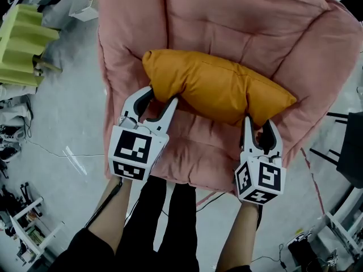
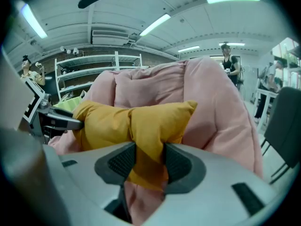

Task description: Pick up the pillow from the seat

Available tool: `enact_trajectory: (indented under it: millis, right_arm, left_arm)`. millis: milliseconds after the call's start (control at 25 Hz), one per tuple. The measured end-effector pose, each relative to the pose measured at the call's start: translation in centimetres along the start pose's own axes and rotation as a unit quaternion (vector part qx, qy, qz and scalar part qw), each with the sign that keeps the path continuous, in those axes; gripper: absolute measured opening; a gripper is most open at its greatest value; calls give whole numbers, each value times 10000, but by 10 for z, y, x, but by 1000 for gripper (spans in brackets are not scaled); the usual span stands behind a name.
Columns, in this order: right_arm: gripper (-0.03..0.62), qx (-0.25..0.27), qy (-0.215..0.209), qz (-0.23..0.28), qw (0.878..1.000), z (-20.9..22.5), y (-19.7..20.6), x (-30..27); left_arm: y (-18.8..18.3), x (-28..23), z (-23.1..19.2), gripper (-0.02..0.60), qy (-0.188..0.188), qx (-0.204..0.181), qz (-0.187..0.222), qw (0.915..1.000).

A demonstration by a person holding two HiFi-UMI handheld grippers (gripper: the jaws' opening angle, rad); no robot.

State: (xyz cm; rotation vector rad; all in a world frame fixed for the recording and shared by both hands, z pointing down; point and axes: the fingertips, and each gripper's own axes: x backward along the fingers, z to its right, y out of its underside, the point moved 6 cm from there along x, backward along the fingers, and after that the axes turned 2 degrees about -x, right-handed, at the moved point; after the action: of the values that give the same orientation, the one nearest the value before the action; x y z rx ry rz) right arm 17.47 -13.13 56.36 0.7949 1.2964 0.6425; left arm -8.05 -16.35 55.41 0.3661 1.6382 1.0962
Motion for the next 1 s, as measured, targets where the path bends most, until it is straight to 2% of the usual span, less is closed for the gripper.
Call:
enact_trajectory:
  millis: [480,1000]
  right_arm:
    - [201,93,77,456,9989,-15,-61,46]
    - [201,93,137,790,9967,-26,-113,90]
  left_arm:
    - [-57,50,-7,179,-93,-18,508,9987]
    - [-109,95,-8,179,-189,-146,824,9963]
